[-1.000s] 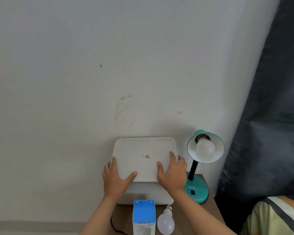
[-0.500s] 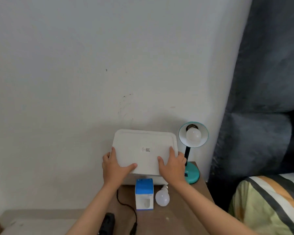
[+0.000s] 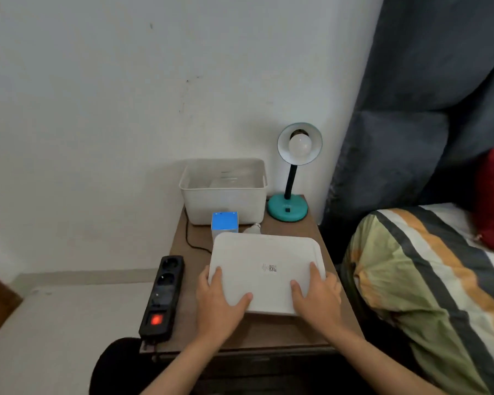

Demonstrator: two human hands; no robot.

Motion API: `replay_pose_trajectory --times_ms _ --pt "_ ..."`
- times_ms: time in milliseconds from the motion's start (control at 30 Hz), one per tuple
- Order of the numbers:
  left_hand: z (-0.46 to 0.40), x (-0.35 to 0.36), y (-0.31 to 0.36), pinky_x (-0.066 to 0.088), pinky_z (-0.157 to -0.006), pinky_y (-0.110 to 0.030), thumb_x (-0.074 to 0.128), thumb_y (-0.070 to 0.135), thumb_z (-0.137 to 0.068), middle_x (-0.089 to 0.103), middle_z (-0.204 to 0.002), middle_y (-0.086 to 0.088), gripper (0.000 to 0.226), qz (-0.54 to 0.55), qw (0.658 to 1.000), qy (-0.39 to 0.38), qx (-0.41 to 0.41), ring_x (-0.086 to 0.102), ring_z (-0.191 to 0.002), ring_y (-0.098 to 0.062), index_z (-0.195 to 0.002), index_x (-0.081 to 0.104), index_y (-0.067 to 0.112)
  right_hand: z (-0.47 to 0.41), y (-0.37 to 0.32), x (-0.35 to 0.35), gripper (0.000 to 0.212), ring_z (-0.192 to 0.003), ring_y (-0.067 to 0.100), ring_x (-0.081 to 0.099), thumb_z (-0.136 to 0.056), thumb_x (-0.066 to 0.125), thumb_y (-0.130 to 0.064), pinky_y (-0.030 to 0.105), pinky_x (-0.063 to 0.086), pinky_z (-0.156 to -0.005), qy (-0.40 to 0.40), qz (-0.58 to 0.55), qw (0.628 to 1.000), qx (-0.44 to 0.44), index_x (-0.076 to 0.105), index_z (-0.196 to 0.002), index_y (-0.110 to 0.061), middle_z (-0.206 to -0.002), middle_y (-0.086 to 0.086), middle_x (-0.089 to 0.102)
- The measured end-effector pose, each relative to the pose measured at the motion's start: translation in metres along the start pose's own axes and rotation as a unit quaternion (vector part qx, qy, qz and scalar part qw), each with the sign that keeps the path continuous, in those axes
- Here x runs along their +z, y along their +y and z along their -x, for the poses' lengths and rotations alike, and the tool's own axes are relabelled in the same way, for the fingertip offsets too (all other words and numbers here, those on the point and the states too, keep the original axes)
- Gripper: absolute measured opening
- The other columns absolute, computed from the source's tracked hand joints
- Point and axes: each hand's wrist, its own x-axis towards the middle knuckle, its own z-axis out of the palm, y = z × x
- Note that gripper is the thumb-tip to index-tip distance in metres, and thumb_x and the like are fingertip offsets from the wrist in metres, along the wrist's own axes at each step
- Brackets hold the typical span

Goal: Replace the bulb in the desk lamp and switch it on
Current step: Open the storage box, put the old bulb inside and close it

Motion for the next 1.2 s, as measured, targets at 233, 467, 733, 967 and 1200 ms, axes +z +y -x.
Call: replay_pose_trajectory --times_ms 233,467,733,967,1200 --pt "0.026 0.034 -0.01 0.033 -0.109 -0.038 0.063 0.053 -0.076 0.021 -0.148 -0.008 0.082 -0.038 0.996 -0.075 -0.029 0.026 -0.133 -0.028 -0.139 0.03 0.014 0.01 0.04 0.019 0.07 -0.121 0.039 0.034 -0.087 0.043 -0.052 0.044 0.032 -0.102 -0.03 0.053 0.997 0.038 0.024 -0.143 -0.015 -0.129 0.023 0.037" --pt "0.023 0.049 -0.018 0.03 -0.109 -0.038 0.058 0.052 -0.079 0.014 -0.15 -0.013 0.081 -0.074 0.99 -0.116 -0.037 0.017 -0.134 -0.03 -0.141 0.024 0.013 0.005 0.045 0.034 0.066 -0.126 0.04 0.027 -0.088 0.041 -0.049 0.049 0.021 -0.109 -0.027 0.12 0.992 0.015 0.026 -0.142 -0.014 -0.137 0.023 0.029" --pt "-0.014 0.033 0.0 0.029 -0.109 -0.041 0.064 0.037 -0.08 0.009 -0.153 -0.013 0.069 -0.004 1.0 -0.013 -0.018 0.011 -0.139 -0.03 -0.137 0.033 0.015 -0.022 -0.003 0.038 0.05 -0.123 0.038 0.039 -0.088 0.045 -0.036 0.049 0.031 -0.105 0.044 0.03 0.994 -0.096 0.047 -0.13 -0.01 -0.133 0.021 0.045" --pt "-0.115 -0.012 0.018 0.027 -0.11 -0.044 0.066 0.026 -0.08 0.025 -0.147 -0.018 0.063 0.044 0.993 0.109 0.028 0.021 -0.136 -0.033 -0.133 0.037 0.006 -0.069 -0.083 0.05 0.051 -0.102 0.027 0.054 -0.088 0.051 -0.025 0.036 0.049 -0.084 -0.025 -0.054 0.981 -0.185 0.035 -0.136 -0.023 -0.125 0.011 0.044" --pt "-0.206 -0.039 0.012 0.031 -0.111 -0.048 0.062 0.038 -0.083 0.015 -0.152 -0.017 0.078 0.008 0.994 0.11 0.001 0.017 -0.14 -0.036 -0.141 0.022 0.007 -0.113 -0.094 0.079 0.059 -0.108 0.03 0.055 -0.088 0.053 -0.017 0.035 0.049 -0.09 -0.111 -0.082 0.98 -0.142 0.032 -0.14 -0.033 -0.135 0.011 0.026"
